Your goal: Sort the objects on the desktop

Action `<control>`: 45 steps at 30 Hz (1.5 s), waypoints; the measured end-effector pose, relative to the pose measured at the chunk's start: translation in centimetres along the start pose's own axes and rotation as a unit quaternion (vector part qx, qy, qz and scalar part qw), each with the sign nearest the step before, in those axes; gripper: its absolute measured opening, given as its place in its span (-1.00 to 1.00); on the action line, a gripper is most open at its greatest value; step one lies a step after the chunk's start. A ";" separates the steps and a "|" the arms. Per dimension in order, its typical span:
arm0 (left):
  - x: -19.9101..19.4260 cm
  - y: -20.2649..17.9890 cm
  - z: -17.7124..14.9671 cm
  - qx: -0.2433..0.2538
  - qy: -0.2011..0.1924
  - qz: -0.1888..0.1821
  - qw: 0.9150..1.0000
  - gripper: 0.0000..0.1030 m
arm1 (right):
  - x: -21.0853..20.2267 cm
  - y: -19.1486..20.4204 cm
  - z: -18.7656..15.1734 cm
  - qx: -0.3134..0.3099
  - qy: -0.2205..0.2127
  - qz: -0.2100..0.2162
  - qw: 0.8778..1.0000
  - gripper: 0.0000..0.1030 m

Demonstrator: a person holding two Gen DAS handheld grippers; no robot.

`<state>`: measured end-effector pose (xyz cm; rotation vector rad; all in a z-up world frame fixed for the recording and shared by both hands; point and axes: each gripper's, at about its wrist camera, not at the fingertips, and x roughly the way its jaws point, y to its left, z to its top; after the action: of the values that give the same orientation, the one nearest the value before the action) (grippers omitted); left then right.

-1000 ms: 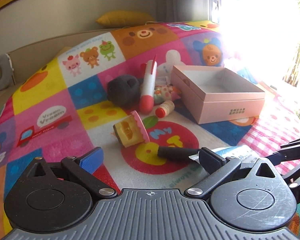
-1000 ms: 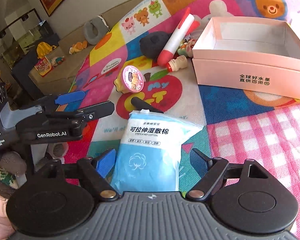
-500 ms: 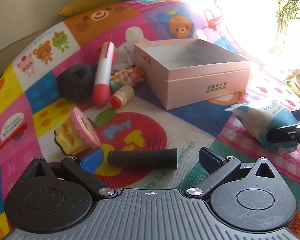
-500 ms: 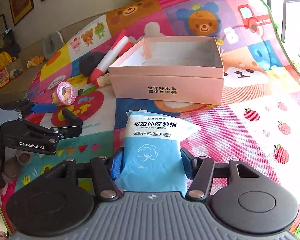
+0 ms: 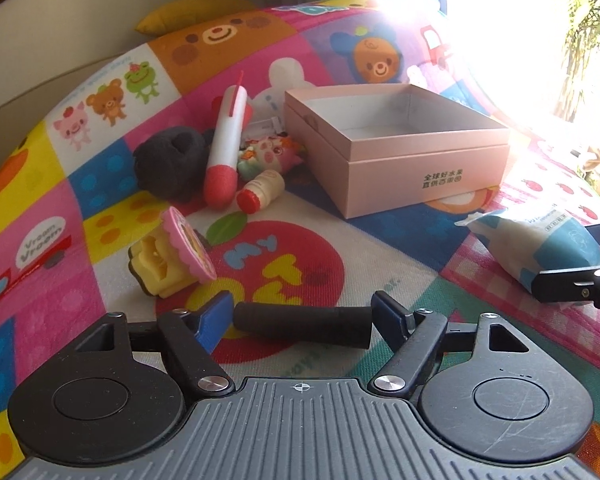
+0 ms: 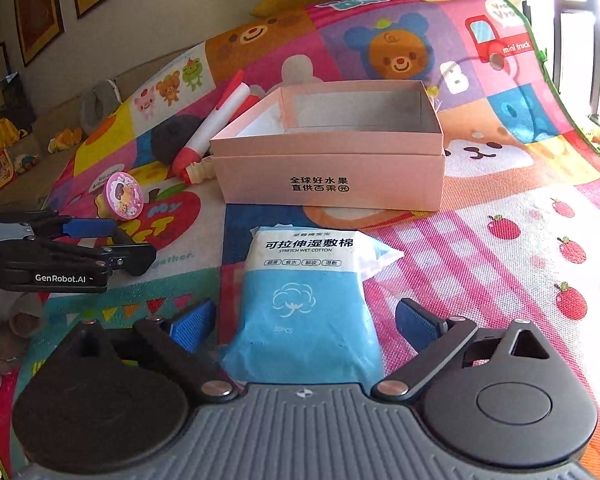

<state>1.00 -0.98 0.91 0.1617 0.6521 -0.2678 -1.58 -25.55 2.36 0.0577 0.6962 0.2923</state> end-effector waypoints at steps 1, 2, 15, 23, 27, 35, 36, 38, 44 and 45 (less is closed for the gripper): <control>-0.5 -0.3 -0.3 0.001 0.002 -0.005 1.000 0.57 | -0.1 0.0 0.0 -0.001 -0.001 -0.002 1.000 0.89; -1.0 -0.6 -0.6 0.000 0.003 -0.012 1.000 0.57 | 0.0 0.1 0.0 -0.002 -0.001 -0.003 1.000 0.90; -3.4 -2.1 -3.4 0.035 0.012 -0.039 0.999 0.79 | 0.4 0.4 -0.2 -0.001 0.007 -0.017 1.000 0.95; -4.0 -2.4 -3.9 0.026 0.005 -0.040 0.999 0.58 | 0.9 0.3 -0.3 0.006 0.022 -0.018 1.000 1.00; -4.3 -2.7 -4.1 0.023 0.004 -0.037 0.999 0.58 | 1.0 0.2 -0.1 0.020 0.025 -0.021 0.999 1.00; -5.7 -4.0 -4.2 0.041 0.001 -0.043 0.998 0.57 | 1.4 1.8 1.6 -0.019 0.049 -0.017 0.998 0.70; -6.0 -4.1 -4.1 0.046 -0.001 -0.042 0.998 0.57 | 1.2 2.1 1.9 -0.031 0.064 -0.008 0.997 0.48; -6.6 -4.5 -3.9 0.054 -0.007 -0.039 0.998 0.57 | 0.9 2.4 2.2 -0.042 0.091 -0.006 0.995 0.16; -9.0 -4.9 -2.3 0.069 -0.046 -0.030 0.996 0.57 | -3.2 2.3 3.3 -0.043 0.082 -0.021 0.995 0.02; -9.4 -4.9 -1.7 0.070 -0.055 -0.028 0.996 0.57 | -4.2 2.5 3.6 -0.049 0.071 -0.026 0.996 0.02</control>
<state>-8.62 -3.44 5.04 0.2619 0.5291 -0.3737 -2.94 -24.13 8.07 -0.0754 0.8215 0.2810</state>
